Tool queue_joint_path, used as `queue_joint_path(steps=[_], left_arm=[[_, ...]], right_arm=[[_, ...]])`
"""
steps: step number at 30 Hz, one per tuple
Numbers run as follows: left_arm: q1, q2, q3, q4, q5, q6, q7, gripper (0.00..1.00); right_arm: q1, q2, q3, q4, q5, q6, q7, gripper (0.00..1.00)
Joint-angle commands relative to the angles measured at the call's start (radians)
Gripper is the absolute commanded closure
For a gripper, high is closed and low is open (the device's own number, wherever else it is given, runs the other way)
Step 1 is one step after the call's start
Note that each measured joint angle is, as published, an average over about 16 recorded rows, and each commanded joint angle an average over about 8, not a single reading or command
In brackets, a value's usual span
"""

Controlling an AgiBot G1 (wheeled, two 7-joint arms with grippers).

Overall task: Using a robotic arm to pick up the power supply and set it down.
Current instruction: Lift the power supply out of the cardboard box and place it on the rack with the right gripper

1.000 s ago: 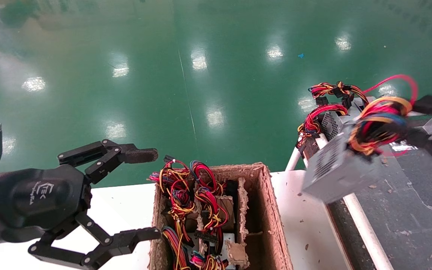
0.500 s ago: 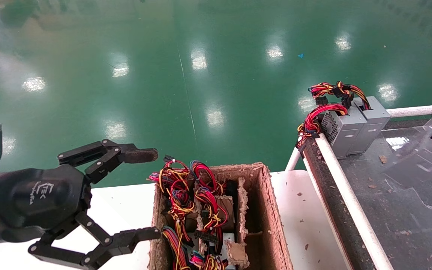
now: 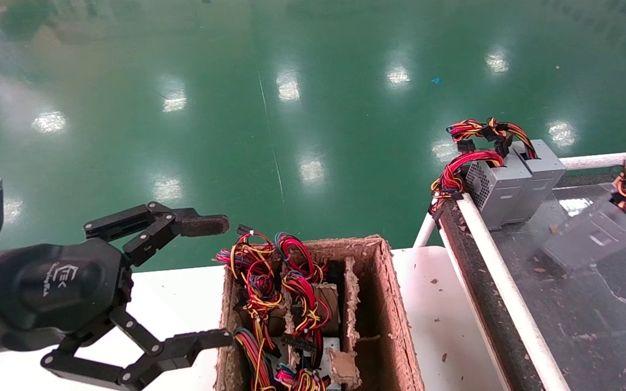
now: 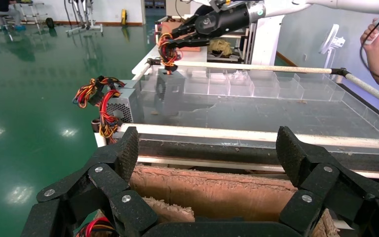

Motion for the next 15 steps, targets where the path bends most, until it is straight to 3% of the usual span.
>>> queue_joint_path(steps=[1, 8, 15], left_arm=[[0.000, 0.000, 0.000, 0.000, 0.000, 0.000, 0.000, 0.00], [0.000, 0.000, 0.000, 0.000, 0.000, 0.000, 0.000, 0.00], [0.000, 0.000, 0.000, 0.000, 0.000, 0.000, 0.000, 0.00]], right_arm=[[0.050, -0.016, -0.027, 0.009, -0.039, 0.020, 0.023, 1.00], [0.314, -0.120, -0.152, -0.070, -0.247, 0.021, 0.114, 1.00], [0.561, -0.224, -0.255, -0.228, -0.422, -0.054, 0.168, 1.00]])
